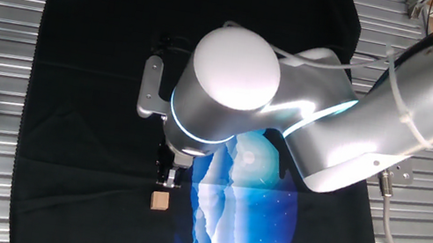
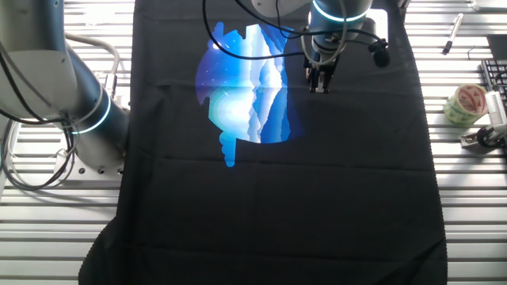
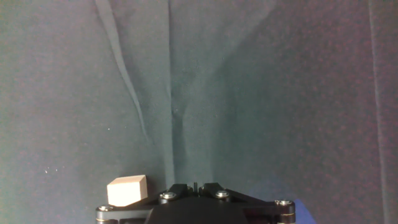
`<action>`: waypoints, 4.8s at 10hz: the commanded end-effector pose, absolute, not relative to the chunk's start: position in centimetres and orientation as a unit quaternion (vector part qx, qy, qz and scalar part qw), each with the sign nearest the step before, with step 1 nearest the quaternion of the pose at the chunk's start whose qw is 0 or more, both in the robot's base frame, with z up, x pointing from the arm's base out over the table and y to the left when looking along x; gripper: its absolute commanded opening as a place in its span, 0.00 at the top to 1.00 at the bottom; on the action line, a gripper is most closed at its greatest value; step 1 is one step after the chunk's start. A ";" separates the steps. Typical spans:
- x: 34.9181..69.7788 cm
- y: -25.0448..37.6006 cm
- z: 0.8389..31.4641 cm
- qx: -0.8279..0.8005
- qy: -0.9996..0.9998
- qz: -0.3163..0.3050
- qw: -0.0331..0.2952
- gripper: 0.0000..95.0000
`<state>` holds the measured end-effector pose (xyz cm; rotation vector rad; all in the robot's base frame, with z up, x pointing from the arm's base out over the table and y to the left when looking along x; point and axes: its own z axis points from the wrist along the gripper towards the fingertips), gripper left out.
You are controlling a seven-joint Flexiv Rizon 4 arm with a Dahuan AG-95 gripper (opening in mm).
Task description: Approach and touch the side of the small block
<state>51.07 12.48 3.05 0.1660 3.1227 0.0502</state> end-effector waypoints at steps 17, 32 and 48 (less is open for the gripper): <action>51.0 14.4 2.0 0.024 1.000 0.011 0.005 1.00; 51.0 14.9 1.6 0.033 0.999 0.009 0.006 1.00; 50.9 15.7 1.3 0.039 0.999 0.006 0.009 1.00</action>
